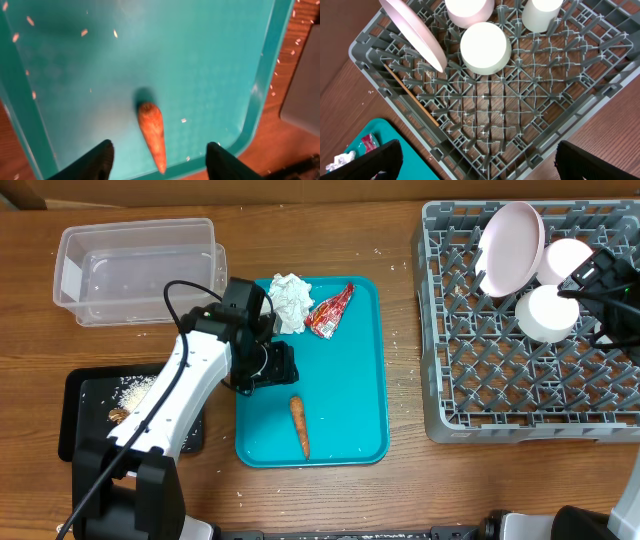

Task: Sort waste into correct bins and load items into the dishwasher

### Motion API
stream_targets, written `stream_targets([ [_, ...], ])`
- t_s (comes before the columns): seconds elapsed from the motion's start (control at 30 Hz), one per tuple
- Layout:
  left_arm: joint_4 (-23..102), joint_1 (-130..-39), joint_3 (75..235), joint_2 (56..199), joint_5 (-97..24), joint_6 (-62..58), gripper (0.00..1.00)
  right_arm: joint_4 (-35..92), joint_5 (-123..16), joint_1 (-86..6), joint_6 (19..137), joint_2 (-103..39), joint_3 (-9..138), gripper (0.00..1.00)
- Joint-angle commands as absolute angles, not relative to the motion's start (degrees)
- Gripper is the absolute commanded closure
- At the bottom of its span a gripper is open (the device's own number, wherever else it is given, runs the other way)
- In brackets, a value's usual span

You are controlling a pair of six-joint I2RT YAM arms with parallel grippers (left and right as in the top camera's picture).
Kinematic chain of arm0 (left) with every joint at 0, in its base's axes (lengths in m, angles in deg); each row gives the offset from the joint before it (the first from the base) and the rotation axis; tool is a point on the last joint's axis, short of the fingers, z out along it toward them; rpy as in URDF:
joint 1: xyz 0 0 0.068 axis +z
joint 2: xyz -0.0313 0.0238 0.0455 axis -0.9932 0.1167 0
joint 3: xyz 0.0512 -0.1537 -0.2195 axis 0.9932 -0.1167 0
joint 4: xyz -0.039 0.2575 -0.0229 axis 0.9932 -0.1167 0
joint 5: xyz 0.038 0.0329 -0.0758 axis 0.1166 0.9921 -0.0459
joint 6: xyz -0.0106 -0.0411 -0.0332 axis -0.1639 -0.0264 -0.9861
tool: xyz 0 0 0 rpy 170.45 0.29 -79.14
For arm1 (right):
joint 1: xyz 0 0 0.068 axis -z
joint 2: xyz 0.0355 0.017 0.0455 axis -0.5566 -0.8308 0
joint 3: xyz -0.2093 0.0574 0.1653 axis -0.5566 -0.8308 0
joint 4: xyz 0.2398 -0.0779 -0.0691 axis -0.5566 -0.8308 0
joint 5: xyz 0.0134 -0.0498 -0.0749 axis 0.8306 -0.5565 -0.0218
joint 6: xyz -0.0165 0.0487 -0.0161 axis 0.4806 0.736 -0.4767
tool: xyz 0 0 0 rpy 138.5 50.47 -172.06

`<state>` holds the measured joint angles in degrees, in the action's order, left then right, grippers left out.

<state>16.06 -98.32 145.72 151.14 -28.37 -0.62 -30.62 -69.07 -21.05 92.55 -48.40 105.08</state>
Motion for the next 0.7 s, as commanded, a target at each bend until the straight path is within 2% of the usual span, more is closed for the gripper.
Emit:
stream_targets([
  [0.0, 12.1, -99.22, 146.46, 151.51, -30.33, 0.04, 0.36, -30.27, -69.62, -20.83, 92.79, -48.03, 105.67, 0.0],
  [0.17, 13.63, -100.99, 142.01, 151.51, -28.48, -0.57, 0.35, -30.27, -69.62, -20.83, 92.79, -48.03, 105.67, 0.0],
  [0.37, 19.9, -103.31, 137.66, 151.51, -27.49, -3.26, 0.41, -30.29, -69.62, -20.83, 92.79, -48.03, 105.67, 0.0],
  [0.53, 21.94, -104.86, 135.93, 151.51, -21.0, -8.4, 0.41, -30.27, -69.62, -20.83, 92.79, -48.03, 105.67, 0.0],
  [0.67, 23.99, -106.26, 135.78, 151.51, -20.54, -8.4, 0.41, -30.29, -69.62, -20.83, 92.79, -48.03, 105.67, 0.0],
])
